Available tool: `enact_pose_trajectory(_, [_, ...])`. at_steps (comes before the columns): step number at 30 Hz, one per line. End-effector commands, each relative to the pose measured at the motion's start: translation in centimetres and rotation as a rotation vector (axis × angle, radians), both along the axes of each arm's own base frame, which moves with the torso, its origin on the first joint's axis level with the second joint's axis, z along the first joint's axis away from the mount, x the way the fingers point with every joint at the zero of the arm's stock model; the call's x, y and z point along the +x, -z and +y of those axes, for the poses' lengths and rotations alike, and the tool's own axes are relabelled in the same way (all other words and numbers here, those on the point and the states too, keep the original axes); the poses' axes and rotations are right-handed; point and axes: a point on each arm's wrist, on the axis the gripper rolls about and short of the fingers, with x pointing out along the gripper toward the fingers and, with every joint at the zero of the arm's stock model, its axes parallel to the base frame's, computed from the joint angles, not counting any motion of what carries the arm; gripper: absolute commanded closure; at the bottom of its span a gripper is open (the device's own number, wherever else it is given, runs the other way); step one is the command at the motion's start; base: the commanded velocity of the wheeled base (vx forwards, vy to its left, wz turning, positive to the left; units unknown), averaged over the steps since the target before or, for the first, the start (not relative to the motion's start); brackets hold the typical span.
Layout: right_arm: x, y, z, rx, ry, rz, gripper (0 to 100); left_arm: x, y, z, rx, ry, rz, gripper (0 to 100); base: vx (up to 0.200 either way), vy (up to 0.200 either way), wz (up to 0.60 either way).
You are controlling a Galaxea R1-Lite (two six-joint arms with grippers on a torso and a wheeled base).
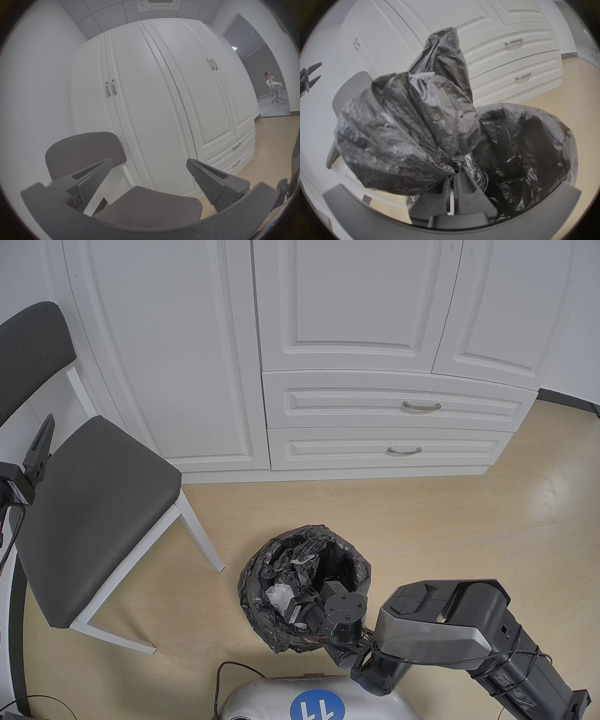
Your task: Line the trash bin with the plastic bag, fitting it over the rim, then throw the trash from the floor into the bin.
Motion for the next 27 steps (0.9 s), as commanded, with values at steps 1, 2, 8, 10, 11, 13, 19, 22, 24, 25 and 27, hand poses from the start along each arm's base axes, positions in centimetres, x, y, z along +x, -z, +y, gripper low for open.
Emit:
enact_pose_trajectory(1, [0.6,-1.1,-0.2,0.03,0.015,-0.032,100,-0.1,0.0,0.0,0.0,0.001,-0.002,0,0.0,0.0,0.0])
enact_pose_trajectory(2, [0.7,-1.1,-0.2,0.031,0.015,-0.033,100,-0.1,0.0,0.0,0.0,0.001,-0.002,0,0.0,0.0,0.0])
enact_pose_trajectory(8, [4.1,-1.1,-2.3,0.054,0.101,-0.072,100,-0.1,0.0,0.0,0.003,-0.001,-0.003,0,0.0,0.0,0.0])
enact_pose_trajectory(10, [4.3,-0.9,-2.4,0.048,0.105,-0.073,100,-0.1,0.0,0.0,0.003,0.001,-0.003,0,0.0,0.0,0.0])
enact_pose_trajectory(11, [4.7,-0.3,-2.7,0.035,0.116,-0.074,100,-0.1,0.0,0.0,0.003,-0.001,-0.003,0,0.0,0.0,0.0])
enact_pose_trajectory(13, [4.9,0.2,-2.9,0.007,0.12,-0.076,100,-0.2,0.0,0.0,0.004,0.002,-0.005,0,0.0,0.0,0.0])
enact_pose_trajectory(19, [5.5,1.2,-4.9,-0.22,0.14,-0.119,100,-0.7,-0.2,0.0,0.009,0.013,-0.022,0,0.0,0.0,0.0])
enact_pose_trajectory(22, [5.0,0.6,-5.5,-0.277,0.134,-0.123,100,-0.7,-0.2,0.0,0.008,0.012,-0.022,0,0.0,0.0,0.0])
enact_pose_trajectory(24, [4.6,0.2,-5.8,-0.291,0.124,-0.117,100,-0.7,-0.3,0.0,0.008,0.012,-0.022,0,0.0,0.0,0.0])
enact_pose_trajectory(25, [4.5,0.1,-6.1,-0.298,0.118,-0.111,100,-0.7,-0.3,0.0,0.008,0.012,-0.022,0,0.0,0.0,0.0])
enact_pose_trajectory(27, [4.4,-0.1,-6.5,-0.303,0.111,-0.106,100,-0.7,-0.3,0.0,0.008,0.012,-0.022,0,0.0,0.0,0.0])
